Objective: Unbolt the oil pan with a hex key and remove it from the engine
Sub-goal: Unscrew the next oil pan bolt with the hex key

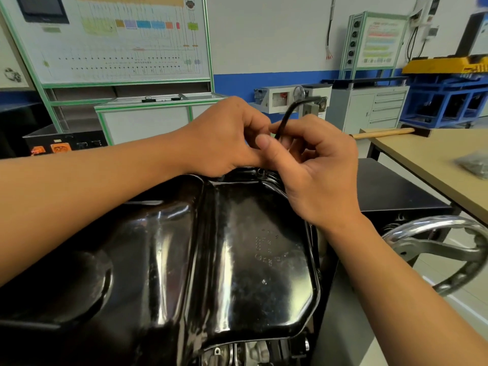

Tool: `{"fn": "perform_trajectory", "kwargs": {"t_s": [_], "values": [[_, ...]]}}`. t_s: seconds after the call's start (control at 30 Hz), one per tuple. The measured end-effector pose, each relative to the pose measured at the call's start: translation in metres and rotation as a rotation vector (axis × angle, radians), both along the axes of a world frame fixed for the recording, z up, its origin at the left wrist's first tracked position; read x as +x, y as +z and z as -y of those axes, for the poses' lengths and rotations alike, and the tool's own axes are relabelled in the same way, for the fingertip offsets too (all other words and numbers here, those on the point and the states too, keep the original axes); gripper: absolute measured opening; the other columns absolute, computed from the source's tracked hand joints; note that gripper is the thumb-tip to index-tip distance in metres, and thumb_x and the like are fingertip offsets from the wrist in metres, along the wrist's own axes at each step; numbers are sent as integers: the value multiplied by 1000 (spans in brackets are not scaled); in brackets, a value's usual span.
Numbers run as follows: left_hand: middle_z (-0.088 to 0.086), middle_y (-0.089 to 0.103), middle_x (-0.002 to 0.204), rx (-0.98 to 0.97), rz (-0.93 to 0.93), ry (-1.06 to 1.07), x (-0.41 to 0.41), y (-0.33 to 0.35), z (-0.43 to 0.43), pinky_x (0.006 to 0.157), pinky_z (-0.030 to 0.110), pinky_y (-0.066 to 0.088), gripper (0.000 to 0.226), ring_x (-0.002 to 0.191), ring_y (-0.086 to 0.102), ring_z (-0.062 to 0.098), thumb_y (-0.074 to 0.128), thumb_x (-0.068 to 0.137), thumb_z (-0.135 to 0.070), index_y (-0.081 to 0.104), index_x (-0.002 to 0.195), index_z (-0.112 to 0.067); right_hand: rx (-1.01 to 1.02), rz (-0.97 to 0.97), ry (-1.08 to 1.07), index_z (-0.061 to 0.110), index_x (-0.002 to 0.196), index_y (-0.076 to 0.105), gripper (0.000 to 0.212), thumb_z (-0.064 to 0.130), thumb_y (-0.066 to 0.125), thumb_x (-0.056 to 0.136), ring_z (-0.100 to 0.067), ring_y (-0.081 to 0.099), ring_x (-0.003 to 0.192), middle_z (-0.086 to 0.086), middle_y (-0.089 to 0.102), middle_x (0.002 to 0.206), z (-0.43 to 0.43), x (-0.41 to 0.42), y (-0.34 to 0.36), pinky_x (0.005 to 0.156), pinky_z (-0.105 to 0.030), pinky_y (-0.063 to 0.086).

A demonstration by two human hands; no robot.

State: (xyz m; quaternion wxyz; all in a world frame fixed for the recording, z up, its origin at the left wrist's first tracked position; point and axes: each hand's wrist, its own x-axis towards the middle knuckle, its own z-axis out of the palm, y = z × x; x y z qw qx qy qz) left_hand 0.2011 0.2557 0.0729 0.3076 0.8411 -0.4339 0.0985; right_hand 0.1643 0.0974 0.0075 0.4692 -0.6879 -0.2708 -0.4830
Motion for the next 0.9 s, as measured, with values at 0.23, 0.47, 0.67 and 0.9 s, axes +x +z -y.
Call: {"fn": "perform_trajectory", "kwargs": {"t_s": [0.23, 0.47, 0.67, 0.9], "values": [[-27, 71, 76, 24, -40, -111, -3, -1, -9, 70, 4, 43, 25, 75, 62, -15, 74, 87, -14, 72, 88, -39, -90, -30, 47, 6, 101, 75, 14, 9, 62, 97, -16, 57, 75, -9, 63, 79, 0, 0, 2, 68, -24, 45], [-12, 50, 55, -11, 17, -6, -1, -1, 1, 54, 19, 35, 19, 55, 42, 2, 84, 74, -25, 68, 64, -25, 35, -21, 42, 8, 91, 74, 10, 16, 77, 86, -18, 53, 64, -7, 62, 71, 0, -2, 2, 60, -30, 44], [-11, 72, 72, -18, -13, -40, -4, -1, -3, 61, 5, 41, 9, 62, 57, -12, 80, 81, -18, 76, 89, -20, 17, -12, 27, 14, 90, 70, 6, 8, 69, 92, -13, 55, 71, -8, 62, 76, -3, -2, 3, 67, -22, 42], [-17, 61, 57, -34, 11, -13, -5, 0, -2, 58, 15, 40, 25, 57, 47, -7, 79, 82, -16, 71, 71, -37, -11, -33, 43, 13, 102, 73, 10, 13, 68, 93, -14, 53, 73, -4, 60, 77, -4, -4, 4, 68, -22, 42]]}}
